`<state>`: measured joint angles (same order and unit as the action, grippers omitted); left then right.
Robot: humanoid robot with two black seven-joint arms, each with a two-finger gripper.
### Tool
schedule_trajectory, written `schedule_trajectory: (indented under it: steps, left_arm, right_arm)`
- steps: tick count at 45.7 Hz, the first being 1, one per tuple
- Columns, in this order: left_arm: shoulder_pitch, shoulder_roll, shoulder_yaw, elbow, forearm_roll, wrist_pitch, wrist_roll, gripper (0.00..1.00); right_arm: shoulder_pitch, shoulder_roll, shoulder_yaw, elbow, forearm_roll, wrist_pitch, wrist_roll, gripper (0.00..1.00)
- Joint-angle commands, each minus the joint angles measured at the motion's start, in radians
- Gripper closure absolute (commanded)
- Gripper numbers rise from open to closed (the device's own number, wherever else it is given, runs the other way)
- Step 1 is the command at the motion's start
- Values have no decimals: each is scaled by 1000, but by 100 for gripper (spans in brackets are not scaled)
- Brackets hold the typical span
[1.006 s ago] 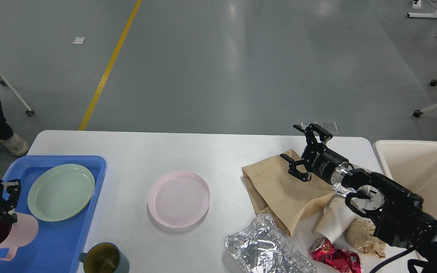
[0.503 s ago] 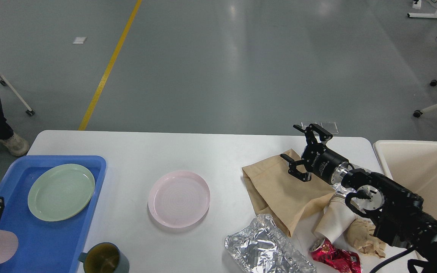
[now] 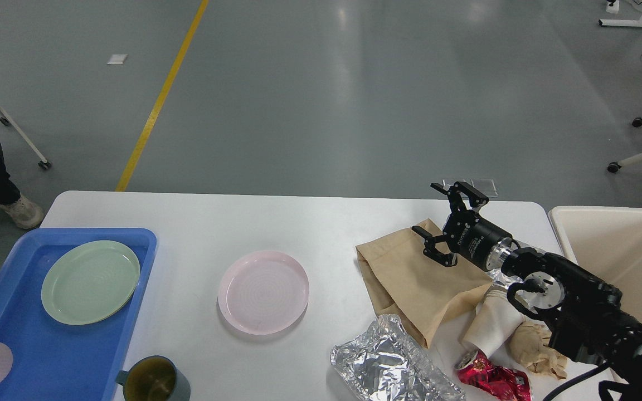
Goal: Tidy desktop
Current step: 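Release the cup on the tray corner and lift the left gripper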
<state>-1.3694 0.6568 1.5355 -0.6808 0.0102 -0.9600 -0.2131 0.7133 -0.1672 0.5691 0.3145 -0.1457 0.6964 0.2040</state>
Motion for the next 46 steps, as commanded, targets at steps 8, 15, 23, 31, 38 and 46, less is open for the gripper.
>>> schedule_trajectory:
  steps: [8,15,23,31,38,46]
  left_arm:
    - [16,-14,-31,1,-12,0,4,100]
    - [44,-20,-41,1,-10,0,3,100]
    - [76,-19,-37,1,2,0,9,96]
    - [90,-17,-29,3,5,0,15,73]
    - [89,-16,-29,1,5,0,17,48]
    - [87,-14,-28,1,5,0,14,18]
  right_arm:
    - [0,0,0,0,0,0,0,0]
    - [0,0,0,0,0,0,0,0]
    - [0,0,0,0,0,0,0,0]
    - [0,0,0,0,0,0,0,0]
    - [0,0,0,0,0,0,0,0]
    - [0,0,0,0,0,0,0,0]
